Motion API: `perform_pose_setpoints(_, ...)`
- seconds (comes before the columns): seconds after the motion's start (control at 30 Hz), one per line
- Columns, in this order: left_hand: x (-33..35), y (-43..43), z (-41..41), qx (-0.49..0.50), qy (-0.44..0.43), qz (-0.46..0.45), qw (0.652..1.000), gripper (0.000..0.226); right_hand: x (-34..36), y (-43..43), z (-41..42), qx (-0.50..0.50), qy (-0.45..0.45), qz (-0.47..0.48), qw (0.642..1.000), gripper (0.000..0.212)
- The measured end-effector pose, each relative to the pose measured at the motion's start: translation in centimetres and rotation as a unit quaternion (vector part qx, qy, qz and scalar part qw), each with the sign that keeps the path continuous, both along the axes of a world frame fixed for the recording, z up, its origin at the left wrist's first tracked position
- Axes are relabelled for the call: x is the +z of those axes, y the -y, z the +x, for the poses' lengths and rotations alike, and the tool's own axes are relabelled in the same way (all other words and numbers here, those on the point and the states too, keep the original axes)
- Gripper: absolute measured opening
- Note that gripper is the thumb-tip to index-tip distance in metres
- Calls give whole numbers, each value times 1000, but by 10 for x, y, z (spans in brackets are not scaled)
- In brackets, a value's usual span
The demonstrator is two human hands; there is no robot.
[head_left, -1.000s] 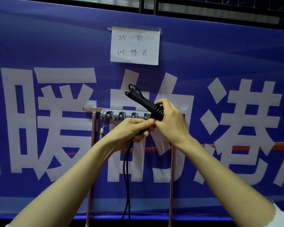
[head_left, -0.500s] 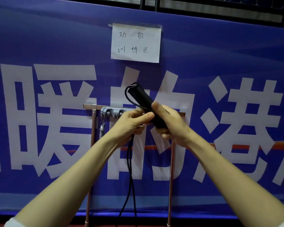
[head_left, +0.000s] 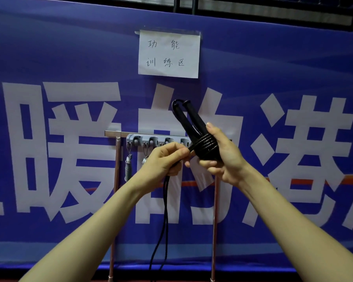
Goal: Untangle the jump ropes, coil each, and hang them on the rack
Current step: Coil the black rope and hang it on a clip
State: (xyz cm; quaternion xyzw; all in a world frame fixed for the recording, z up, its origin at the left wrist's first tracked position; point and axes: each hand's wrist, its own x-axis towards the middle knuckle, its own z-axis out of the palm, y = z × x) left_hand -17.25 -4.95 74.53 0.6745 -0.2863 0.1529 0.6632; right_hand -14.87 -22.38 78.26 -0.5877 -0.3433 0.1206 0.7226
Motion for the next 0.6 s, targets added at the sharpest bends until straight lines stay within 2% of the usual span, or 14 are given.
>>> perform_pose_setpoints(0.17, -2, -21, 0, 20, 29, 88, 995, 15, 1, 8, -4, 106, 13, -95, 990, 53)
perform_pose_setpoints(0.3, 13, -37, -5, 20, 31, 155, 987, 37, 1, 9, -5, 205, -19, -169, 964, 55)
perform_pose_setpoints(0.4, 32, -41, -15, 13, 39, 220, 975, 19, -1, 9, -2, 287, -75, -183, 937, 55)
perform_pose_setpoints(0.5, 41, -41, -16, 28, 47, 240, 969, 33, -2, 10, 4, 352, -111, -194, 909, 59)
perform_pose_setpoints(0.6, 37, -43, -12, 21, 63, 258, 964, 22, -3, 7, 6, 385, -124, -207, 891, 60)
